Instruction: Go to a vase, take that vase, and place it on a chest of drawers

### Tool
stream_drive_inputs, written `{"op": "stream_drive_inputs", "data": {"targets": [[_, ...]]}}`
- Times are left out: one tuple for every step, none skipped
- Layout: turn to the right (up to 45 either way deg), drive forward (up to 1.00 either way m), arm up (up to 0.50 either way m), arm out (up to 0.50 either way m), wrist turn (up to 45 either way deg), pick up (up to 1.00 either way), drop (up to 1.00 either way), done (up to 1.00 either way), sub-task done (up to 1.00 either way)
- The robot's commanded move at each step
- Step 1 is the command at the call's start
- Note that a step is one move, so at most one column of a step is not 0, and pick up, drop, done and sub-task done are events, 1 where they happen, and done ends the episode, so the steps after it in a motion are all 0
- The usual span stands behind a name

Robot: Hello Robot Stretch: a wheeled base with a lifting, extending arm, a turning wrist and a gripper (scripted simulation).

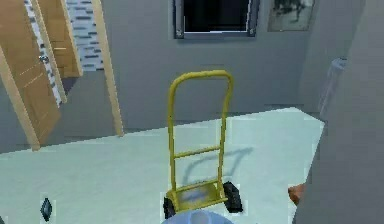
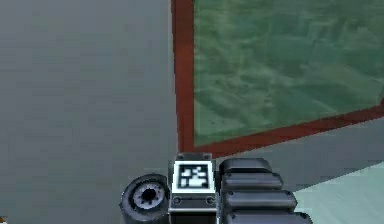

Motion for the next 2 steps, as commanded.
{"op": "stream_drive_inputs", "data": {"targets": [[0.0,0.45,0.0,0.0,0.0,0.0,0.0,0.0,0.0],[-36.0,0.0,0.0,0.0,0.0,0.0,0.0,0.0,0.0]]}}
